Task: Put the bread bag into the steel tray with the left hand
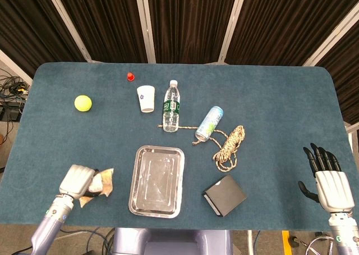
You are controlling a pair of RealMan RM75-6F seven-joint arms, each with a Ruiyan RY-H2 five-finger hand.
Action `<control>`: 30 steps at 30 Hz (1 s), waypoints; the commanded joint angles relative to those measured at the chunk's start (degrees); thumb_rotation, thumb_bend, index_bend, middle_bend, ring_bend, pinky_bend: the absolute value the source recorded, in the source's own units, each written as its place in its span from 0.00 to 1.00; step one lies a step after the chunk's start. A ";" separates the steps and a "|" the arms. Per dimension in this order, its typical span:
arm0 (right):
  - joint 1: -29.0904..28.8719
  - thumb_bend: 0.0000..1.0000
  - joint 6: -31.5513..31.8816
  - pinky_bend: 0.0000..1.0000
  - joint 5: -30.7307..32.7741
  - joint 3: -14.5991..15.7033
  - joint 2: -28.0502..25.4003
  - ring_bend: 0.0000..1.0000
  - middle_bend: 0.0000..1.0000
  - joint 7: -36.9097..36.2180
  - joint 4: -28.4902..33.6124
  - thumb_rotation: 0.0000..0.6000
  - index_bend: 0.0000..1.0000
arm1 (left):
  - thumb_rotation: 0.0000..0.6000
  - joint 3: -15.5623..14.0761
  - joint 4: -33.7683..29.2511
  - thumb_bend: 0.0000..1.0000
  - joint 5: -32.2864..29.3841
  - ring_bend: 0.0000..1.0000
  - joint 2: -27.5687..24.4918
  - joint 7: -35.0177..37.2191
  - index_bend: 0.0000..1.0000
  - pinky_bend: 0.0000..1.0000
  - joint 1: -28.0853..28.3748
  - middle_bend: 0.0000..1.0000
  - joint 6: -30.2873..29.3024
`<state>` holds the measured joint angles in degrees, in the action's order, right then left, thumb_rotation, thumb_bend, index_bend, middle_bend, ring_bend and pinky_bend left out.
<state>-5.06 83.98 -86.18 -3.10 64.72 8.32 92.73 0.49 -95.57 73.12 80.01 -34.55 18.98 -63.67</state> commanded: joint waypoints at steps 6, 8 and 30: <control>-0.19 0.30 -0.18 0.10 -0.28 0.10 0.35 0.00 0.00 0.82 0.05 1.00 0.00 | 1.00 5.84 -8.57 0.36 4.19 0.63 -3.86 5.64 0.64 0.70 1.43 0.70 -5.60; -0.22 0.30 -0.28 0.10 -0.22 0.11 0.39 0.00 0.00 0.92 0.07 1.00 0.00 | 1.00 7.41 -10.72 0.35 3.97 0.62 -3.40 4.77 0.62 0.69 2.90 0.68 -5.36; 0.01 0.30 0.05 0.10 -0.33 0.14 -0.25 0.00 0.00 -0.39 0.09 1.00 0.00 | 1.00 5.07 -19.80 0.14 0.84 0.03 -5.11 -2.03 0.04 0.16 6.53 0.00 -7.24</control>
<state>-5.06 84.04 -86.51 -2.97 64.47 7.93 92.81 7.98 -113.93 71.00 80.71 -40.57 29.24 -66.77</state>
